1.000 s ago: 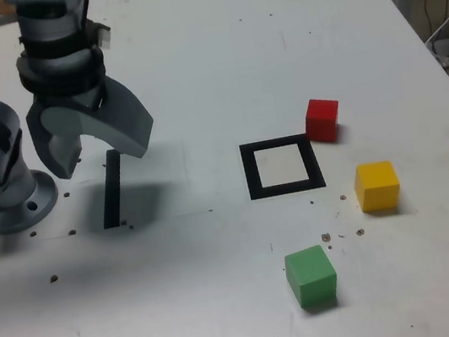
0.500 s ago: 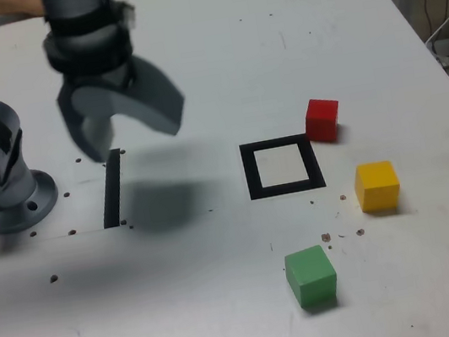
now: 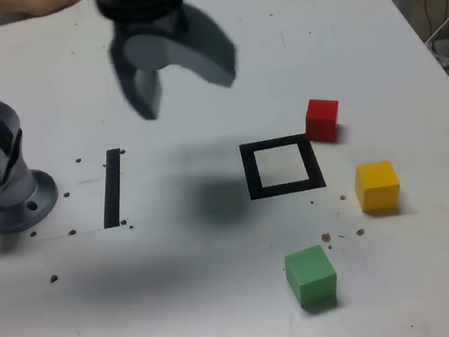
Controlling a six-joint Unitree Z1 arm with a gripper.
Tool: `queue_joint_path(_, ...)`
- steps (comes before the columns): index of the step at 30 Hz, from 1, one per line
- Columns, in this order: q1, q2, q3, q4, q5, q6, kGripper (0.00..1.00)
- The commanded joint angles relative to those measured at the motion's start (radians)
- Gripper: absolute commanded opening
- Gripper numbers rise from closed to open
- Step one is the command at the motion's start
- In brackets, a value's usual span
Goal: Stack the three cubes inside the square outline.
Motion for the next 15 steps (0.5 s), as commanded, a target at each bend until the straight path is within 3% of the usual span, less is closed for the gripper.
queue_joint_path(1,0.001,0.043,-0.035,0.001,0.001,0.002,0.97)
queue_joint_path(15,0.013,0.227,-0.245,0.024,0.066,0.024,0.97)
